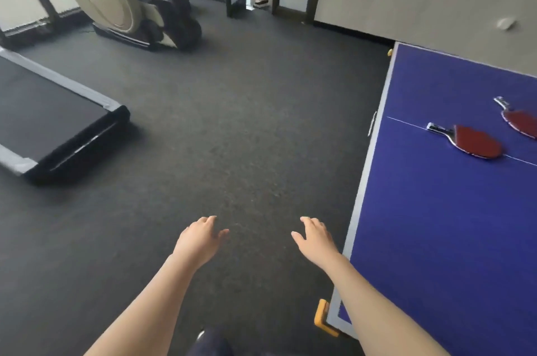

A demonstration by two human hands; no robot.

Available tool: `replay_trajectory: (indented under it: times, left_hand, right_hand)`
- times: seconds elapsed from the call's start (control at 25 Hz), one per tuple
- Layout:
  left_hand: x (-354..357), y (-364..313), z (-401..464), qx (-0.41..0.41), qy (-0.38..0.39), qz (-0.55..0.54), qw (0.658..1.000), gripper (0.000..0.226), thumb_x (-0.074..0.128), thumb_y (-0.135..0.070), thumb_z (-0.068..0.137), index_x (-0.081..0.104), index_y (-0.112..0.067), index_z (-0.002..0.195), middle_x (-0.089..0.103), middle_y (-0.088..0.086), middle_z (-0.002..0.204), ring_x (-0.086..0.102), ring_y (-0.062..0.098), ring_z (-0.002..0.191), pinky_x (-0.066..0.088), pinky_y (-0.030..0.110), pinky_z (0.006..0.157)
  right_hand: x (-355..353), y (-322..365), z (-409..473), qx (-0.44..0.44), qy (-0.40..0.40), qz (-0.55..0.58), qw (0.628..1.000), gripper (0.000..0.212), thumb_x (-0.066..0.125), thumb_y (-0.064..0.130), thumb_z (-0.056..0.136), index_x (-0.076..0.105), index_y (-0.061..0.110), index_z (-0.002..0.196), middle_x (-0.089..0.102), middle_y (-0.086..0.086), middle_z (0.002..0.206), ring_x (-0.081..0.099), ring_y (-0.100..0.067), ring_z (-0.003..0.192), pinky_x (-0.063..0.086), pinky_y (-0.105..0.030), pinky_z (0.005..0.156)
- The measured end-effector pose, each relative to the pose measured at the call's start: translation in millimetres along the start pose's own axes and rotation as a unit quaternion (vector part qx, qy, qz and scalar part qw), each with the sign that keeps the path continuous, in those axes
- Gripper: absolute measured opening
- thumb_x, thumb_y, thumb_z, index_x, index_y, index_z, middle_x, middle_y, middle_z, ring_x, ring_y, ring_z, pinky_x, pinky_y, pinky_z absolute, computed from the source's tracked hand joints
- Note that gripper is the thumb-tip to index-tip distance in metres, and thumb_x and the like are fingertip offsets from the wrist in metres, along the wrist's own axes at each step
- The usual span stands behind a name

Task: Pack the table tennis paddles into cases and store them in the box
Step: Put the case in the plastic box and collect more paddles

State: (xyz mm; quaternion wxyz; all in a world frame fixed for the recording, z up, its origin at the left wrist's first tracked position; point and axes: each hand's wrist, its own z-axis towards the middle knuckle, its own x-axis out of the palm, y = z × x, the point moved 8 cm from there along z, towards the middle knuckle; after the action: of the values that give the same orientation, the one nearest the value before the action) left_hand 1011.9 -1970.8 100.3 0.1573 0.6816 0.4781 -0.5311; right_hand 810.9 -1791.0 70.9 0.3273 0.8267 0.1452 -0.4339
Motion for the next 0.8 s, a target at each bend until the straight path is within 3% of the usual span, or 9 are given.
replay_trajectory:
  times: [0.16, 0.4, 0.8]
  left_hand:
    - [-19.7, -37.1, 102.2, 0.101, 0.033, 0.018, 0.994, 0.051, 0.046, -0.047, 0.096, 0.047, -0.015, 0.135, 0.051, 0.007, 0.137, 0.050, 0.027, 0.124, 0.041, 0.033, 0.098]
    - [-63.7, -97.4, 246.9, 0.223, 0.049, 0.092, 0.969, 0.046, 0.048, -0.036, 0.096, 0.045, -0.013, 0.136, 0.052, 0.007, 0.135, 0.050, 0.028, 0.124, 0.042, 0.035, 0.097]
    - [-43.0, -300.1, 368.3, 0.385, 0.130, 0.148, 0.902, 0.047, 0.050, -0.039, 0.095, 0.048, -0.010, 0.132, 0.053, 0.011, 0.133, 0.051, 0.030, 0.122, 0.043, 0.036, 0.097]
  right_hand:
    - [-22.2, -12.4, 51.4, 0.094, -0.044, 0.030, 0.994, 0.054, 0.045, 0.039, 0.097, 0.033, 0.015, 0.143, 0.040, -0.006, 0.145, 0.036, -0.024, 0.133, 0.036, -0.038, 0.106]
    - [-65.1, -10.5, 103.2, 0.227, -0.128, 0.096, 0.961, 0.053, 0.043, 0.039, 0.097, 0.034, 0.013, 0.143, 0.042, -0.008, 0.144, 0.042, -0.026, 0.130, 0.038, -0.039, 0.106]
    - [-136.6, -91.0, 166.0, 0.379, -0.251, 0.181, 0.872, 0.050, 0.044, 0.038, 0.097, 0.040, 0.010, 0.138, 0.048, -0.008, 0.139, 0.041, -0.026, 0.129, 0.035, -0.038, 0.105]
